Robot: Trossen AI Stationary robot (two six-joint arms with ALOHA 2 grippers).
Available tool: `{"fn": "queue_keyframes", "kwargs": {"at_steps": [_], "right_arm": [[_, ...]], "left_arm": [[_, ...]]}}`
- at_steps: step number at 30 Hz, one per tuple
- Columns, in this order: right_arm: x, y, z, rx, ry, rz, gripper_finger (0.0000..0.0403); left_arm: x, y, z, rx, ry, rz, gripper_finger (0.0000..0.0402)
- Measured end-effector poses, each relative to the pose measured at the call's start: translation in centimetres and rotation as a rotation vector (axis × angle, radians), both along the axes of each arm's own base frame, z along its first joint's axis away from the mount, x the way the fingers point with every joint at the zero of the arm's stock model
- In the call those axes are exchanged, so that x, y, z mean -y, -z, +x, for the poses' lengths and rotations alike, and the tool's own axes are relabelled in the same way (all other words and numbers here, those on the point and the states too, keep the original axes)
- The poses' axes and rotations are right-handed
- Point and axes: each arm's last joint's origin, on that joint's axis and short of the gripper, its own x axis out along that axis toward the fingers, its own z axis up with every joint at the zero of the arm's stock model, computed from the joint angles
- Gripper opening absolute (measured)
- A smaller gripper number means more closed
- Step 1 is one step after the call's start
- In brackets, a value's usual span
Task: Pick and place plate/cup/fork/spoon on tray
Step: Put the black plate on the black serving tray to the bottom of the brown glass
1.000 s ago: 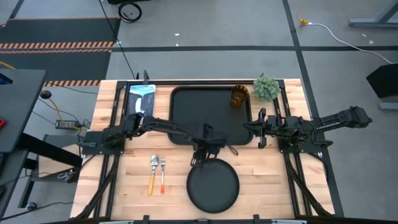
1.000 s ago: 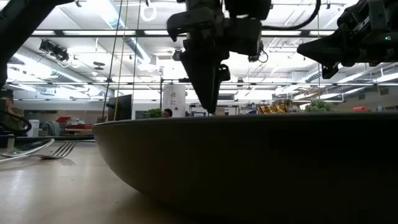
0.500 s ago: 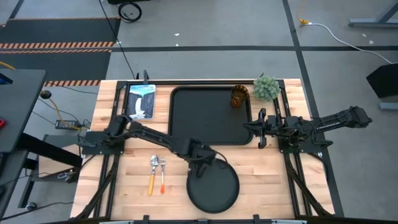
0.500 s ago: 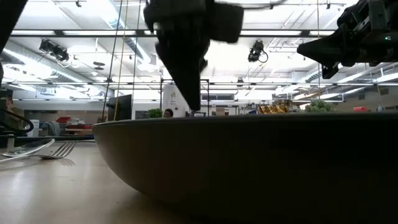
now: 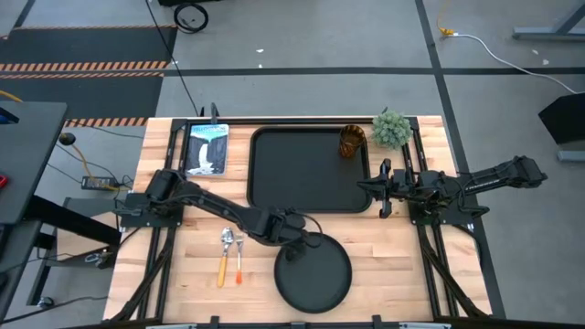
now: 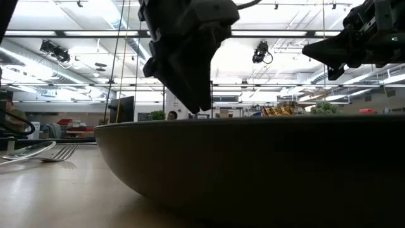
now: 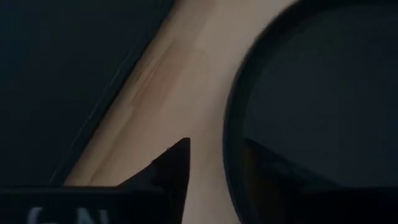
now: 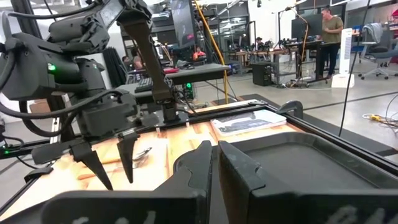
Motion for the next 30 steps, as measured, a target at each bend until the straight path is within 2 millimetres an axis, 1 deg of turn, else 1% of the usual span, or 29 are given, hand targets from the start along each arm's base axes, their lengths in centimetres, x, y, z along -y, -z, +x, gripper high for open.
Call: {"fn": "queue_keyframes", "kwargs": {"at_steps": [4, 7, 13, 14, 16, 18, 22, 28, 30], "right_arm": [[0.0, 0.0, 0.0, 0.000, 0.000, 0.000, 0.0034], [0.0, 0.0, 0.0, -0.001, 0.000, 0.000, 0.0034], [0.0, 0.0, 0.0, 0.001, 0.000, 0.000, 0.0034], [0.0, 0.0, 0.0, 0.000, 0.000, 0.000, 0.0034], [0.0, 0.0, 0.0, 0.000, 0.000, 0.000, 0.0034], [0.0, 0.0, 0.0, 0.000, 0.000, 0.000, 0.0034], [0.0, 0.0, 0.0, 0.000, 0.000, 0.000, 0.0034], [0.0, 0.0, 0.0, 0.000, 0.000, 0.000, 0.0034], [0.0, 0.0, 0.0, 0.000, 0.000, 0.000, 0.0034]], "left_arm": [[-0.5, 0.5, 0.6, 0.009, -0.010, -0.015, 0.0187], [-0.9, 1.0, 1.2, 0.006, 0.022, -0.063, 0.0193], [-1.8, 2.0, 1.7, -0.027, 0.050, -0.102, 0.0183], [-1.9, 2.1, 2.0, -0.015, 0.059, -0.118, 0.0180], [-2.0, 2.5, 1.8, -0.044, 0.080, -0.122, 0.0176], [-2.1, 3.0, 2.3, -0.037, 0.089, -0.133, 0.0173], [-2.2, 3.8, 2.3, -0.063, 0.093, -0.149, 0.0172], [-2.5, 4.0, 2.4, -0.070, 0.086, -0.154, 0.0171], [-2.4, 4.1, 2.4, -0.071, 0.083, -0.155, 0.0164]]}}
